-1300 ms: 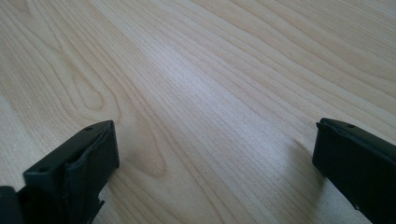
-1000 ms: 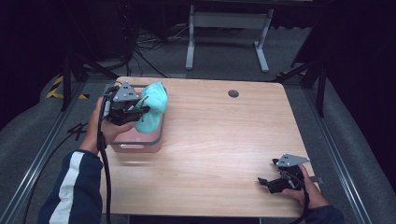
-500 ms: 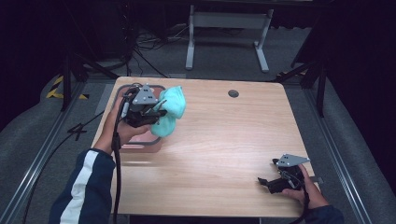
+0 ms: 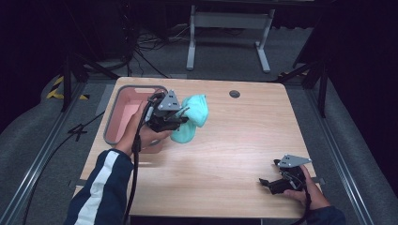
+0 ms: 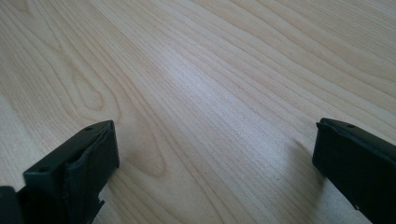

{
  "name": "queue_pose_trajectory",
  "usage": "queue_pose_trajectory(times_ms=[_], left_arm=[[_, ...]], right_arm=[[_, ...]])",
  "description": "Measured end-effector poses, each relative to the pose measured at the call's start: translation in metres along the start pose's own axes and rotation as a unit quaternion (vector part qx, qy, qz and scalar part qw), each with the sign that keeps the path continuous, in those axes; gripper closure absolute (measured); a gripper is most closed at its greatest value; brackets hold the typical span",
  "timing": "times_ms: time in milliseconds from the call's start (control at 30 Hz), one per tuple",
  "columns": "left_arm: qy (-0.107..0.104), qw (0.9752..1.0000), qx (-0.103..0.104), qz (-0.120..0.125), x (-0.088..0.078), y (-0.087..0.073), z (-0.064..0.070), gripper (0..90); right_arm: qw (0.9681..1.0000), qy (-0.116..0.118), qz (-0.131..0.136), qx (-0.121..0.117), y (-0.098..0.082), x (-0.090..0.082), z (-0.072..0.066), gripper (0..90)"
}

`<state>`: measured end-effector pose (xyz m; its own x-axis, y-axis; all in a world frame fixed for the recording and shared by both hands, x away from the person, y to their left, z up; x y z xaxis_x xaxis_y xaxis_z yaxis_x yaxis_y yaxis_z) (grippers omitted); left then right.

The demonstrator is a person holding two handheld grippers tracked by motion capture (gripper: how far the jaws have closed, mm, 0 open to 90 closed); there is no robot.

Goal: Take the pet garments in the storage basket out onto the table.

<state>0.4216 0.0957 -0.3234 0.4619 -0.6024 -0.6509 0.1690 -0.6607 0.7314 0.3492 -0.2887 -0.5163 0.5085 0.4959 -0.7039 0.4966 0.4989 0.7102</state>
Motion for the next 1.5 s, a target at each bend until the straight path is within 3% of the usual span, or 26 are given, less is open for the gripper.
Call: queue_pose_trajectory(times_ms=[333, 433, 600, 1033, 1500], left_arm=[[-0.030, 0.9994, 0.012, -0.009, 0.027, 0.010, 0.018, 69.3], [-0.037, 0.9987, 0.026, -0.023, 0.039, 0.012, 0.026, 69.3], [-0.047, 0.9978, 0.030, -0.036, 0.057, 0.012, 0.034, 69.3], [-0.069, 0.9953, 0.009, -0.067, 0.102, 0.003, 0.042, 69.2], [-0.084, 0.9896, 0.010, -0.116, 0.138, -0.014, 0.051, 68.4]], right_arm=[[1.0000, 0.000, 0.000, 0.000, 0.000, 0.000, 0.000, 0.6], [1.0000, 0.000, 0.000, 0.000, 0.000, 0.000, 0.000, 0.6], [1.0000, 0.000, 0.000, 0.000, 0.000, 0.000, 0.000, 0.6], [1.0000, 0.000, 0.000, 0.000, 0.000, 0.000, 0.000, 0.6], [1.0000, 0.000, 0.000, 0.000, 0.000, 0.000, 0.000, 0.6]])
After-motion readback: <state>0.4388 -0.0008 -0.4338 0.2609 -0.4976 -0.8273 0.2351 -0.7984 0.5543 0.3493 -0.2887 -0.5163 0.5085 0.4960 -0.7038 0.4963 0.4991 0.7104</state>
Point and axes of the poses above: each handheld gripper's, and its own axes: x roughly forward along the jaws, y roughly out of its top, z roughly to its right, the point moved 4 cm from there along x, roughly forward along the jaws, and after that the axes turned 1 degree about -y, right-handed, at the moved point
